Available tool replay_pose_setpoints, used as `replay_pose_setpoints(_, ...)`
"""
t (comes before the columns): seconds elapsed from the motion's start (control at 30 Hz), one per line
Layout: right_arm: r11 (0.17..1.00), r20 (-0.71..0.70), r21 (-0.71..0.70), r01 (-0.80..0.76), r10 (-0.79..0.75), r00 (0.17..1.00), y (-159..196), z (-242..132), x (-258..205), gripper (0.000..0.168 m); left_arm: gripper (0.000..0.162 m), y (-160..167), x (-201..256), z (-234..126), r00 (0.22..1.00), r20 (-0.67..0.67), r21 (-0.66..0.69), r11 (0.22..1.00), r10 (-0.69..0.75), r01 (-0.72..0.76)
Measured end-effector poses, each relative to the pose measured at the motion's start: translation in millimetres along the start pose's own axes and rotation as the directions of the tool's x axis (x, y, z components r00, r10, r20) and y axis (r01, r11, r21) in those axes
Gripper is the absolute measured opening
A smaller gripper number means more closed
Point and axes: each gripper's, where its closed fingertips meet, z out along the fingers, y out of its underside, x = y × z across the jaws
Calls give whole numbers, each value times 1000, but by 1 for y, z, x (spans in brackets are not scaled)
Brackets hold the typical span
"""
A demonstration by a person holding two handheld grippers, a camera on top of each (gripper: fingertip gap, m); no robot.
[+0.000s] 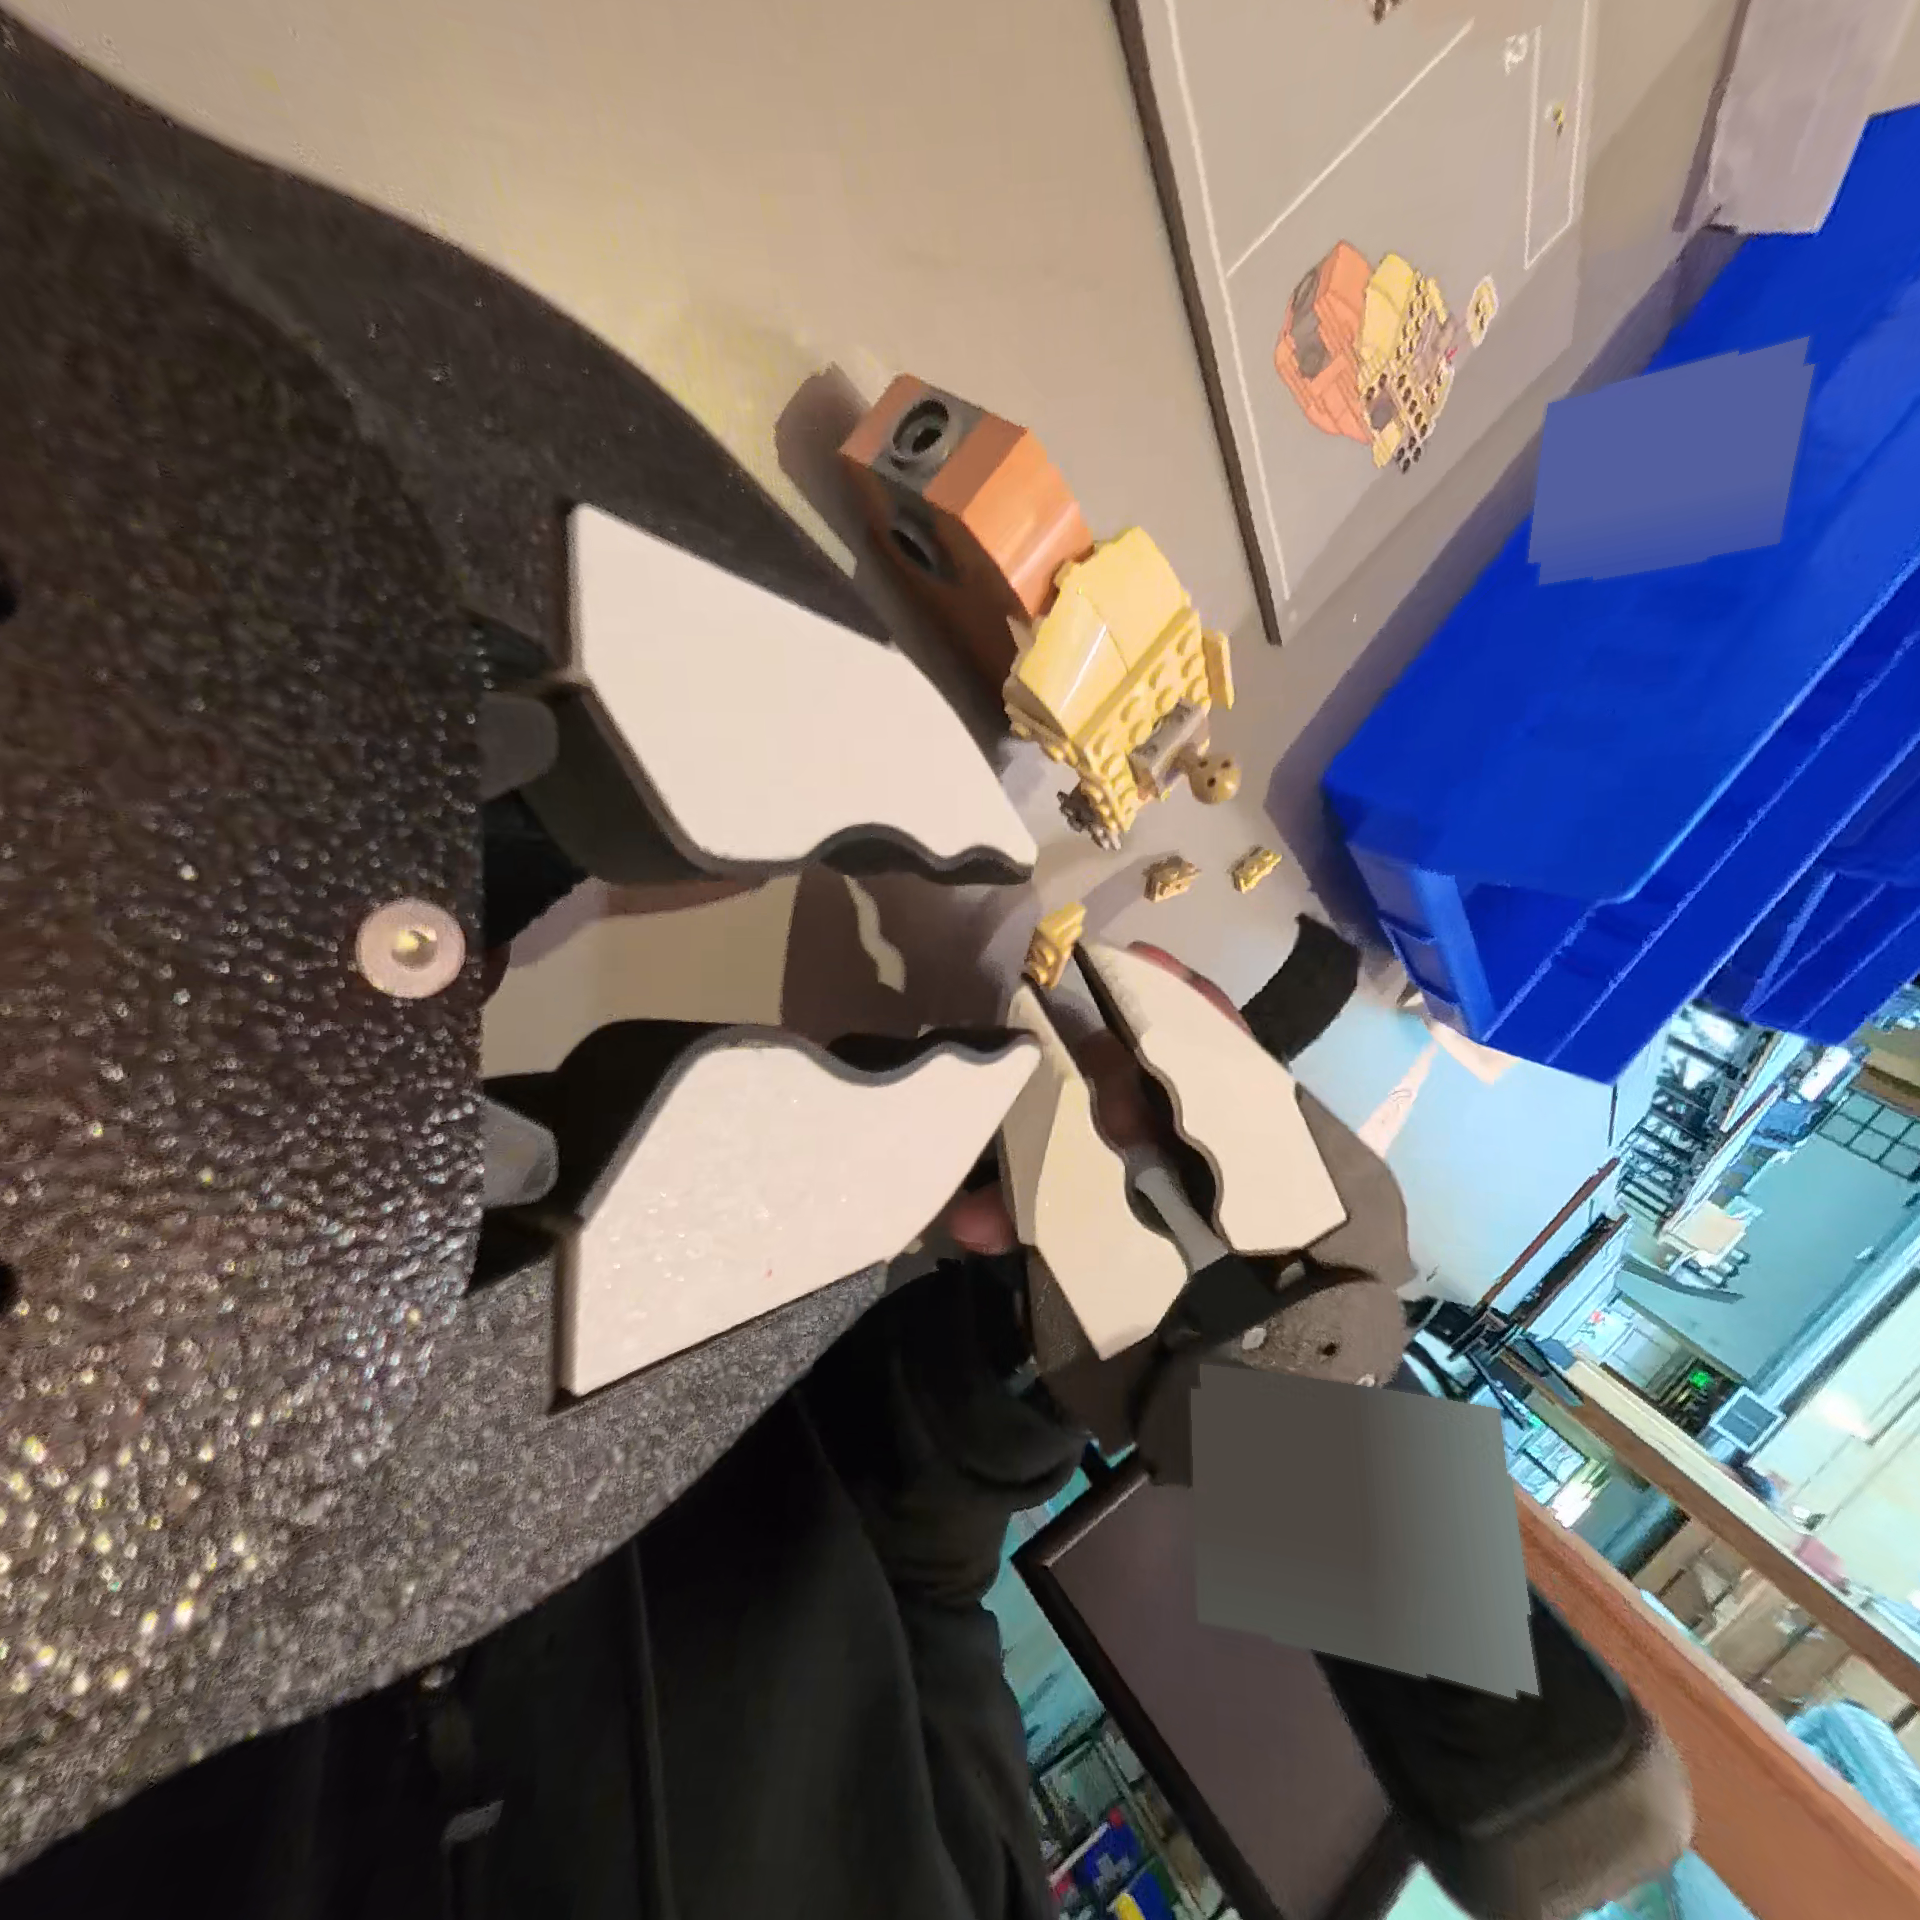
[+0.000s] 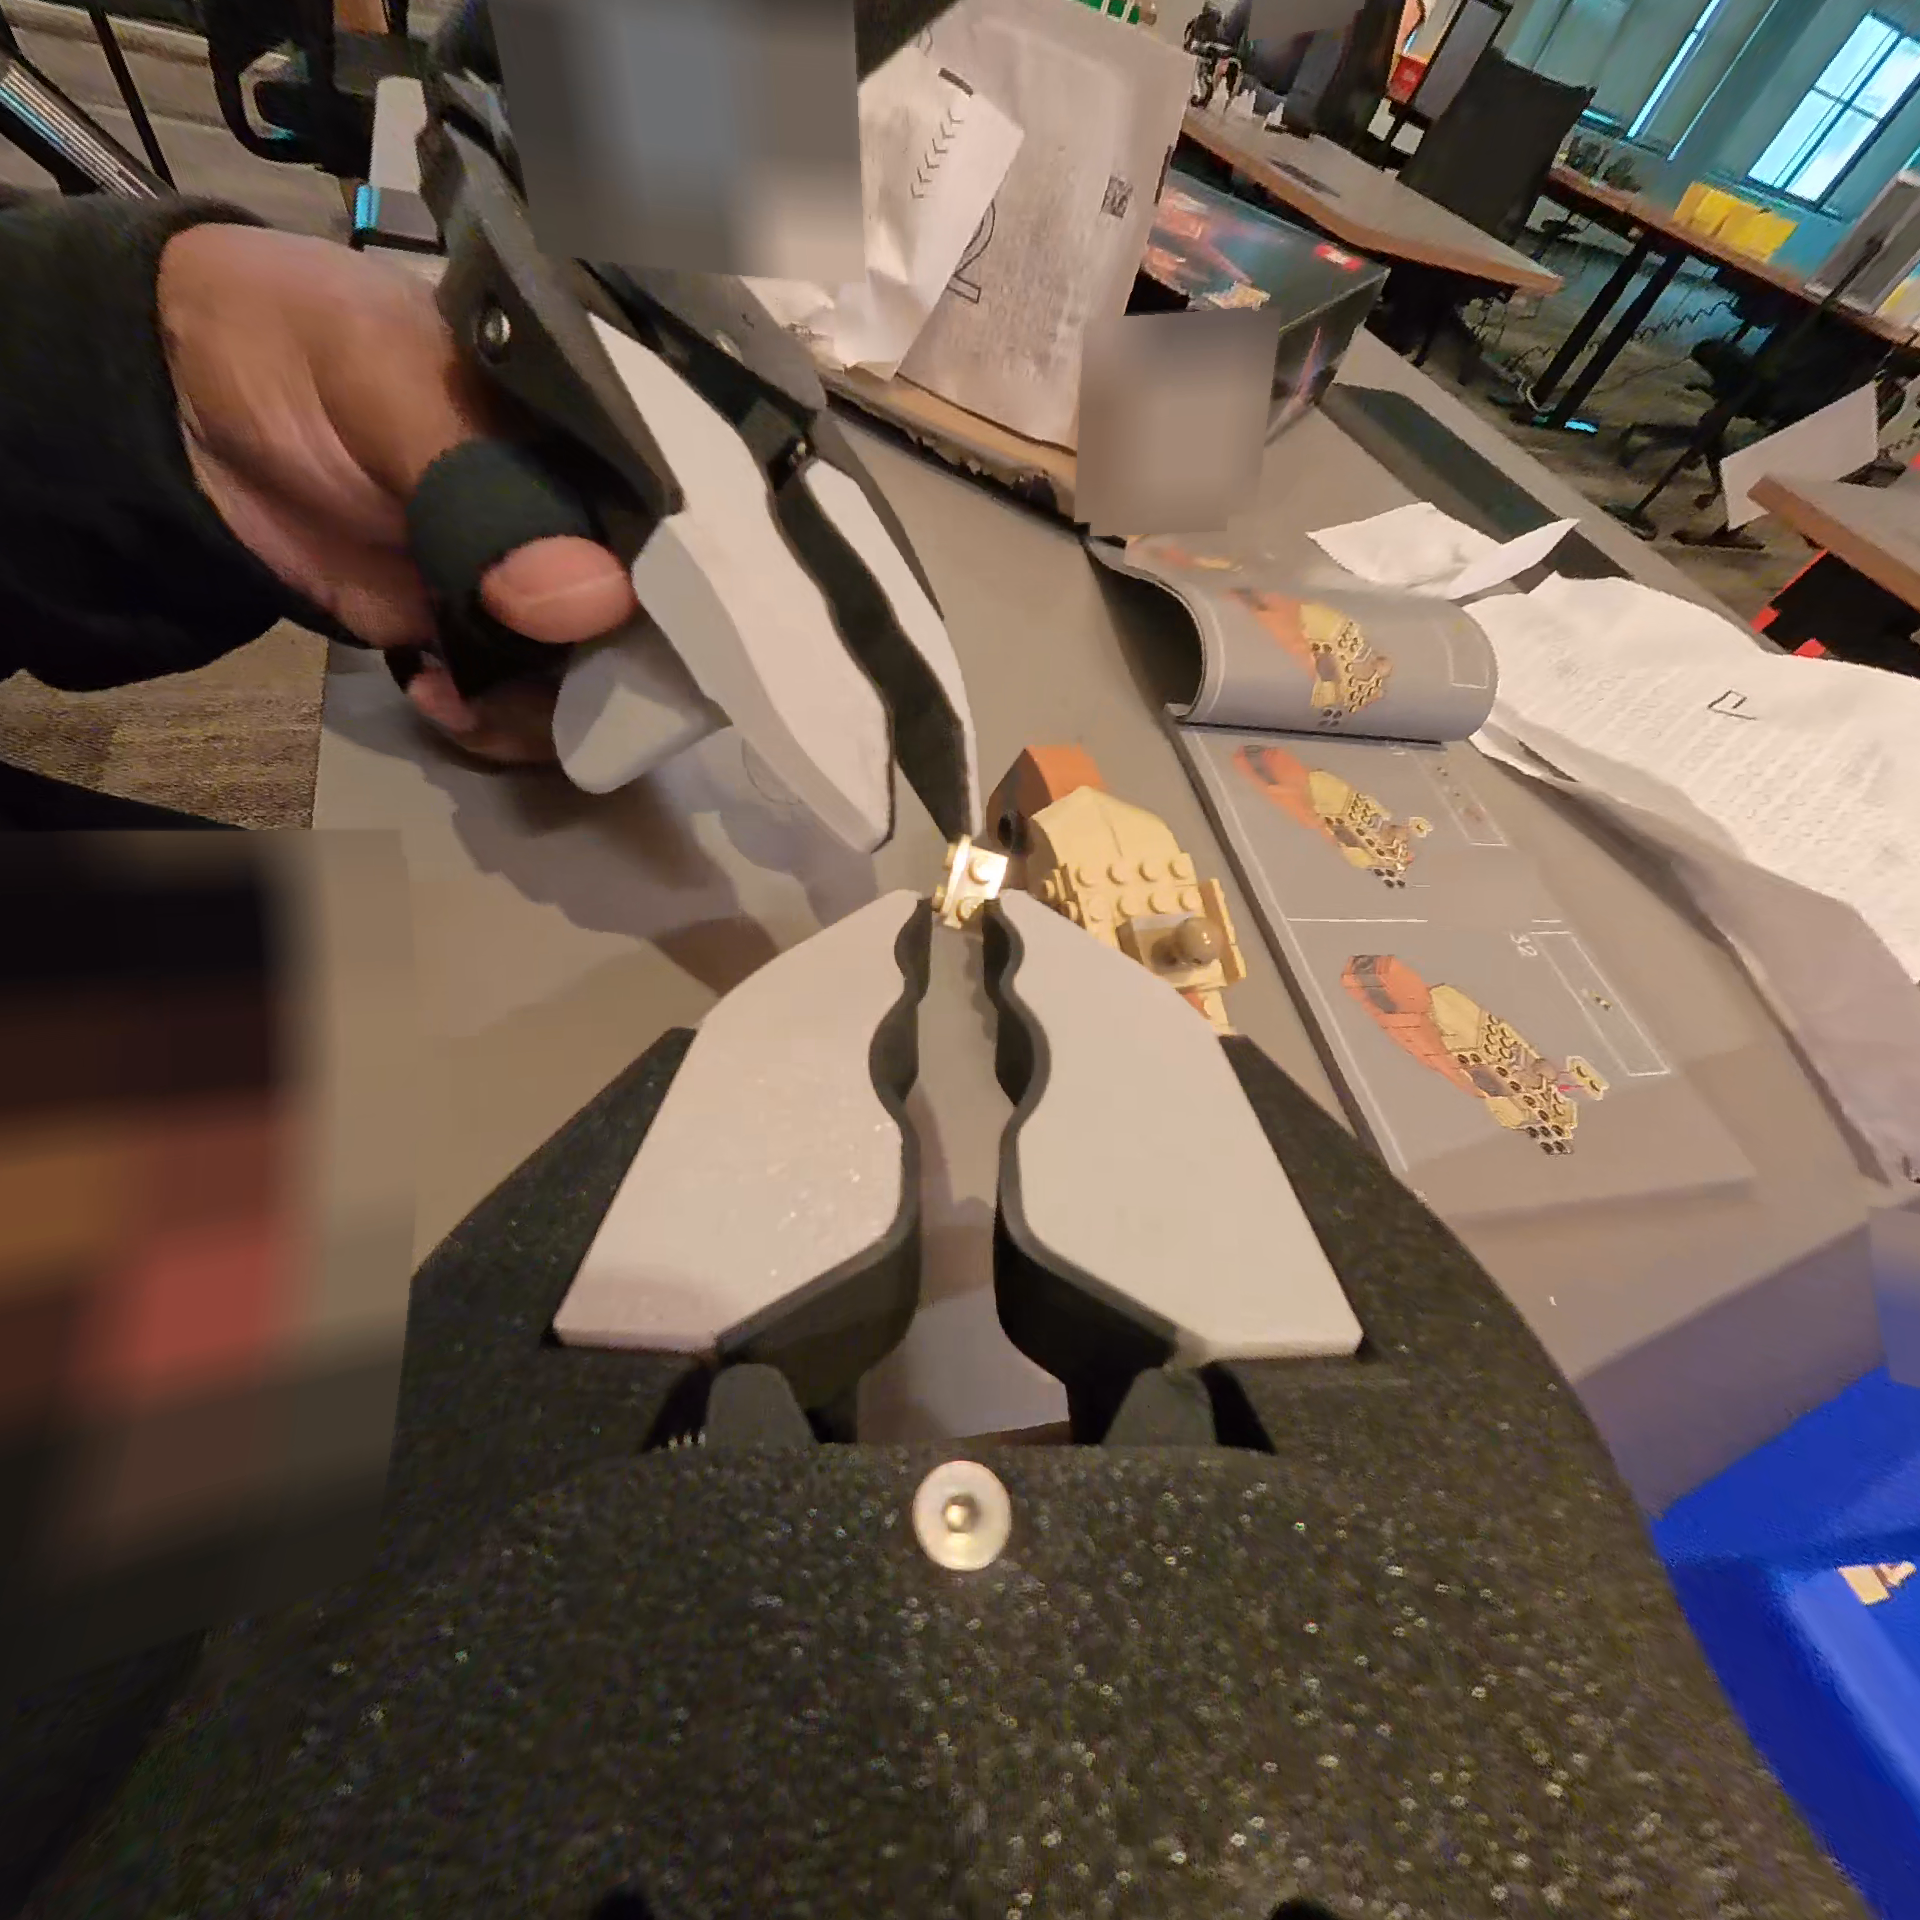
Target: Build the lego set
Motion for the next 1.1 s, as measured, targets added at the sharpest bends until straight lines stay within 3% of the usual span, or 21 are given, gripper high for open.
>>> replay_pose_setpoints(0.53, 992, -41, 5, 128, -128, 991, -6, 1, -5, 9, 14, 0, 2, 4, 995, -37, 14, 995, -96, 97)
replay_pose_setpoints(1.1, 992, -118, 22, 127, -124, 985, -6, -8, 0, 11, 8, -9, 2, 10, 992, 3, 98, 988, -123, 123)
